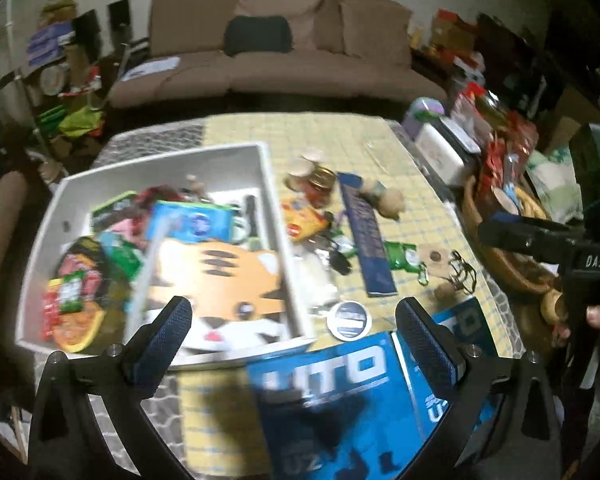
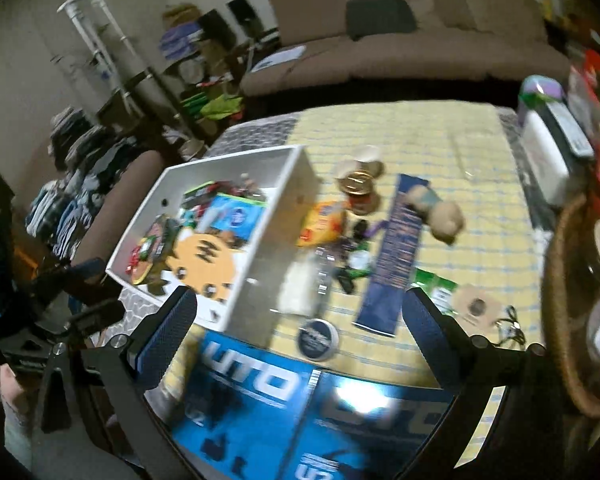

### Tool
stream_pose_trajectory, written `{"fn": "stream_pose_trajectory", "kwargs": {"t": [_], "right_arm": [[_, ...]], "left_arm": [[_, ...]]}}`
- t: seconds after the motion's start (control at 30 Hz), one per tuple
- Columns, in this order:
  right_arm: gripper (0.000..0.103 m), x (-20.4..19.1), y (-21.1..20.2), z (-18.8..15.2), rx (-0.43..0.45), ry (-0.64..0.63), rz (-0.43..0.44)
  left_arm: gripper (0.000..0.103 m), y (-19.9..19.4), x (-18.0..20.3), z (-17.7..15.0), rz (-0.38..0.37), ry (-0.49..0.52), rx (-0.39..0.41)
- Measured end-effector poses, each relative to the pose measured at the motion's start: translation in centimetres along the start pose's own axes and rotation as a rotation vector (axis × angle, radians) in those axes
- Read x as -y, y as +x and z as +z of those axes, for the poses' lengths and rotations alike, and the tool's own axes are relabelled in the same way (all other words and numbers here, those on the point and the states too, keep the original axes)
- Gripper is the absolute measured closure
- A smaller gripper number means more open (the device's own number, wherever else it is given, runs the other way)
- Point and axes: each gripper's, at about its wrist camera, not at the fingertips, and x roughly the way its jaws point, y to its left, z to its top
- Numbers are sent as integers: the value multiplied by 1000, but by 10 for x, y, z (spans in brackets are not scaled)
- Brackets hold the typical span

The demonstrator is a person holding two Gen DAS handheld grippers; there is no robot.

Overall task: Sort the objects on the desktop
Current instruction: 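Withdraw the right tool and reach toward the clear bag of white items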

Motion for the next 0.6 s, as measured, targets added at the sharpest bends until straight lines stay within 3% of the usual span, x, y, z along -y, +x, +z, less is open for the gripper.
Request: {"fn": "stream_pose_trajectory", "kwargs": {"t": [0.37, 0.5, 0.6], "right_arm": [[0, 85, 30, -14, 0, 127, 78], [0, 106, 39, -19, 12, 168, 111], [0, 121, 48, -23, 18, 189, 147]], "left_arm": [[0, 96, 65, 6, -30, 51, -113], [0, 124, 73, 7, -27, 44, -117], [0, 129, 65, 6, -88, -15, -87]]}}
